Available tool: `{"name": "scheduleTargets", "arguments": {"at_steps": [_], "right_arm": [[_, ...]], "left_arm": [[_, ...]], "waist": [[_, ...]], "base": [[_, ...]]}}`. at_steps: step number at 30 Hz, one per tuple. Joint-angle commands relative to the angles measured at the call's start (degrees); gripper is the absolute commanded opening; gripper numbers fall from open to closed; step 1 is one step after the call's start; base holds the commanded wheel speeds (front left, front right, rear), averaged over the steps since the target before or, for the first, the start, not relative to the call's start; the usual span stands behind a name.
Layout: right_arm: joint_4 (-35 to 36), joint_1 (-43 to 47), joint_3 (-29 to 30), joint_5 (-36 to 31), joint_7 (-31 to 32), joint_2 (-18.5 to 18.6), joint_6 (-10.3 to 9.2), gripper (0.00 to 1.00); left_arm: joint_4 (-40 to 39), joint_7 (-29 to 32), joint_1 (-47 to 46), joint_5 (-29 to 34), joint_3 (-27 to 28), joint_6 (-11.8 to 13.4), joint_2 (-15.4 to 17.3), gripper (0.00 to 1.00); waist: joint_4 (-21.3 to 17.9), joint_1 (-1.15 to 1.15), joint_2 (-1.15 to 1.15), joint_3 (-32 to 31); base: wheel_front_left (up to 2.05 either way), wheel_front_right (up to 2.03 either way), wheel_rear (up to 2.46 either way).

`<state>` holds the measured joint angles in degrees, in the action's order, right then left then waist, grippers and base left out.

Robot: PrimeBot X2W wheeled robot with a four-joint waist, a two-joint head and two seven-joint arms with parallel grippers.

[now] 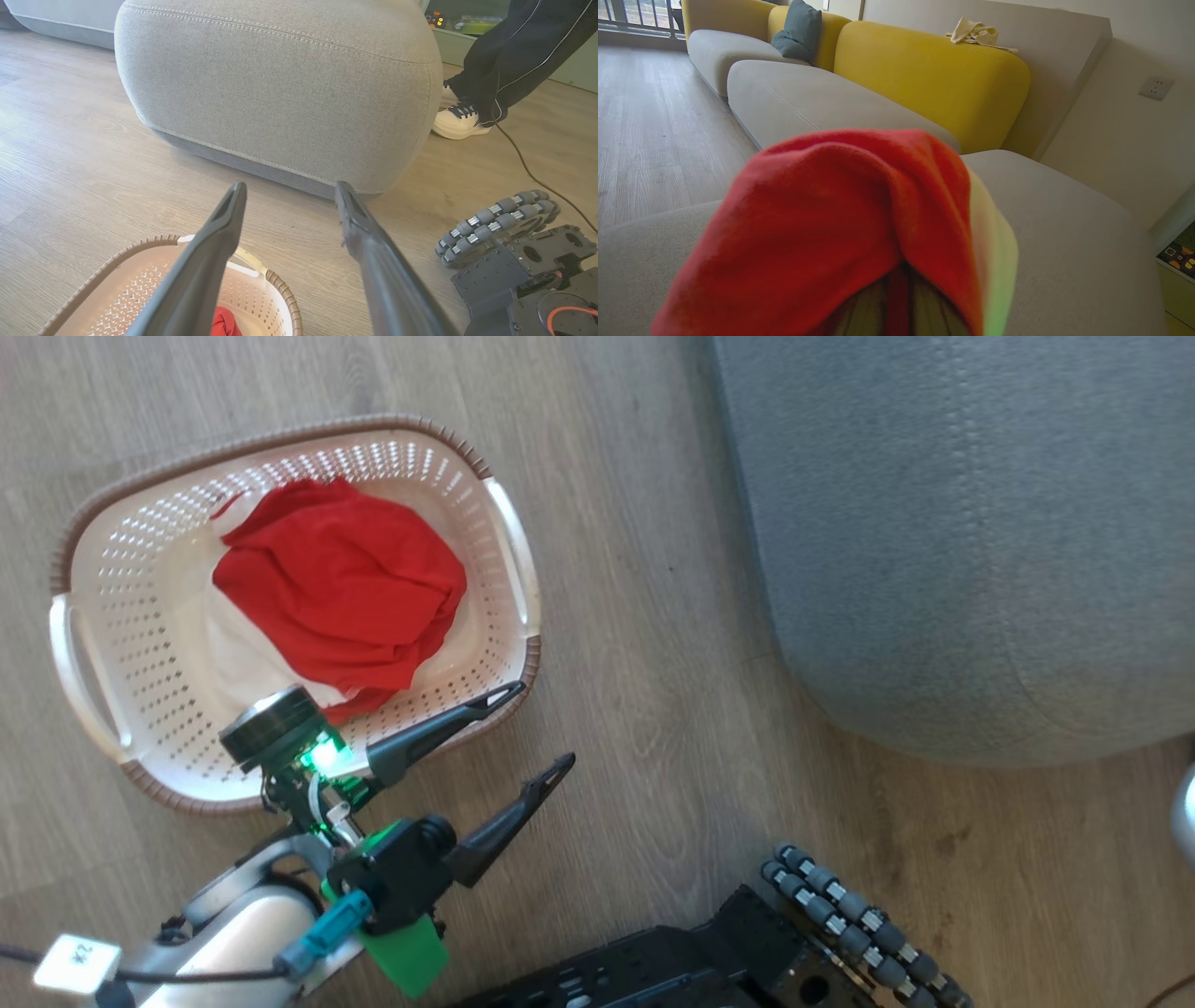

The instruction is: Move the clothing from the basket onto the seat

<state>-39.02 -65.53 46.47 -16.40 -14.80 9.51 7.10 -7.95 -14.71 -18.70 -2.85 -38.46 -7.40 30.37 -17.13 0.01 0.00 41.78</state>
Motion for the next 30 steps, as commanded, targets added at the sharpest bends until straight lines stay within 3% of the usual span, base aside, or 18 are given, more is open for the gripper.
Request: {"name": "scheduleTargets", "arguments": {"at_steps": [1,4,12,13,14,24,30], "right_arm": [[-0.2,-1.8,0.8,-1.8,-0.2,2.2,0.39,0.00],[-6.0,-3.1,3.3,-6.1,0.3,3.1,0.39,0.00],[-15.8,-5.7,7.0,-13.2,2.1,4.7,0.39,0.00],[-16.2,-5.8,7.4,-13.8,1.9,5.0,0.39,0.36],[-16.3,-5.9,7.7,-14.4,1.6,5.3,0.39,1.00],[-18.0,-5.2,8.8,-18.3,0.4,6.5,0.39,1.00],[-21.4,-2.0,6.3,-19.8,1.8,8.6,0.39,1.00]], "left_arm": [[-1.9,-0.3,0.6,-0.2,2.1,0.1,0.9,1.00],[-1.4,-0.3,1.3,-3.9,3.9,0.0,-1.1,1.00],[-1.4,-0.3,-0.1,-4.4,4.7,-0.1,-2.6,1.00],[-1.2,-0.3,-0.2,-4.6,4.6,-0.1,-2.8,1.00],[-1.0,-0.3,-0.4,-4.7,4.5,-0.1,-3.0,1.00],[1.2,-0.3,-2.5,-5.4,1.5,-0.1,-6.3,1.00],[2.9,-0.3,-3.3,-5.3,-0.2,-0.1,-10.4,1.00]], "waist": [[0.7,-0.01,0.00,0.7],[1.7,-0.01,0.00,1.2],[4.1,-0.01,0.00,1.5],[4.3,-0.01,0.00,1.4],[4.6,-0.01,0.00,1.3],[5.4,-0.01,0.00,-4.1],[6.4,-0.01,0.00,-10.8]], "base": [[0.00,0.00,0.00],[0.00,0.00,0.00],[0.00,0.00,0.00],[0.00,0.00,0.00],[0.00,0.00,0.00],[0.00,0.00,0.00],[0.00,0.00,0.00]]}}
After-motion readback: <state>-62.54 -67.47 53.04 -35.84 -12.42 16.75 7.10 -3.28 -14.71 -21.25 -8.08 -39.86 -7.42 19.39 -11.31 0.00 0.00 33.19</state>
